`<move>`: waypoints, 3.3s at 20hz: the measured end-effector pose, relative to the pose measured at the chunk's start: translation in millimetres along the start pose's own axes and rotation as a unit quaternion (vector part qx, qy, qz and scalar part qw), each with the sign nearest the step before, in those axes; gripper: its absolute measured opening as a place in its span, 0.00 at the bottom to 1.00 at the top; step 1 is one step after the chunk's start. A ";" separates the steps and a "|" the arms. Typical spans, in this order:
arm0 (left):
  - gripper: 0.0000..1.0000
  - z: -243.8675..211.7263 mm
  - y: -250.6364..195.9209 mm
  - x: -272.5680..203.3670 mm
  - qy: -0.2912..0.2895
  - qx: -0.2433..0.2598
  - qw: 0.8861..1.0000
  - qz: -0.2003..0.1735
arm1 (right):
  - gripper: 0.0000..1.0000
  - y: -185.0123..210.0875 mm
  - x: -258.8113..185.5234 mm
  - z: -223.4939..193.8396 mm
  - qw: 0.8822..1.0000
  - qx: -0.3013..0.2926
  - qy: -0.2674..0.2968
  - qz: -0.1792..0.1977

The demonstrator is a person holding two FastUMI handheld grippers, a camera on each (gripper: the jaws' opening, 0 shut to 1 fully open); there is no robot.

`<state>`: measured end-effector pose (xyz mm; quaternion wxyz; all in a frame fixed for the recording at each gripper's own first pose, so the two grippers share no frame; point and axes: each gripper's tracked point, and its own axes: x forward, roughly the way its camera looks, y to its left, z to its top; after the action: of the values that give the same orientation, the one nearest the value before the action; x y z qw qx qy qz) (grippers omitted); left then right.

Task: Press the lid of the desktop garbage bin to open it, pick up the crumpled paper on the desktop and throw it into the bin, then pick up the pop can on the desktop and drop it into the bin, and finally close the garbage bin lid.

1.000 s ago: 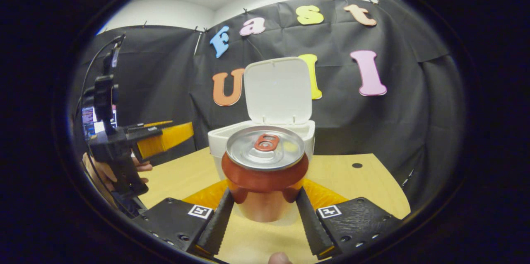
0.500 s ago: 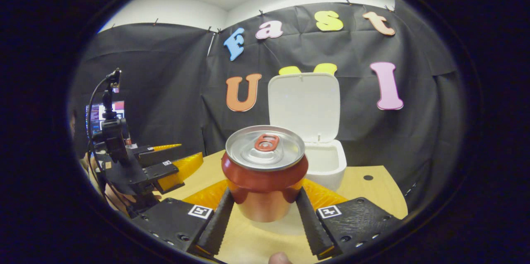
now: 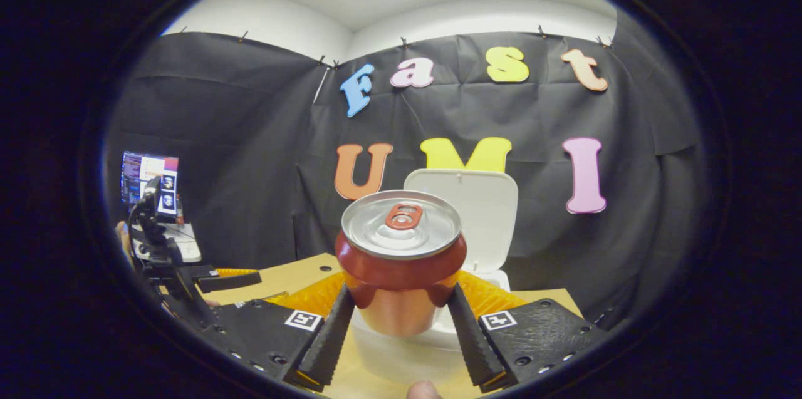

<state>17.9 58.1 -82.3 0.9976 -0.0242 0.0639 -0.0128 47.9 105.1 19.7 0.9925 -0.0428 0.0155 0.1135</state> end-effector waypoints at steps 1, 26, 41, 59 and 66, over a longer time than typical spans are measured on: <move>0.99 2.1 0.2 -0.5 -0.002 0.000 1.000 0.000 | 0.77 -5.1 12.7 3.2 1.000 -0.002 -0.002 -0.007; 0.99 -1.6 7.7 -22.6 -0.009 0.025 0.999 0.018 | 0.93 -57.3 58.5 18.0 0.996 0.015 0.018 -0.086; 0.98 20.5 3.1 -30.9 -0.025 0.003 1.000 0.013 | 0.93 -63.2 40.3 140.9 0.988 -0.014 -0.108 -0.105; 0.98 36.1 -8.0 -26.5 -0.035 0.026 0.999 0.005 | 0.95 -92.8 152.6 133.5 0.986 0.032 -0.079 -0.143; 0.99 30.6 1.8 -25.7 -0.029 0.017 0.999 0.014 | 0.94 -106.8 170.7 114.0 0.986 0.064 -0.043 -0.147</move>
<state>-3.6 62.1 -48.8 0.9994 -0.0068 0.0352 0.0005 240.7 49.8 135.0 0.9988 0.0237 -0.0261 -0.0333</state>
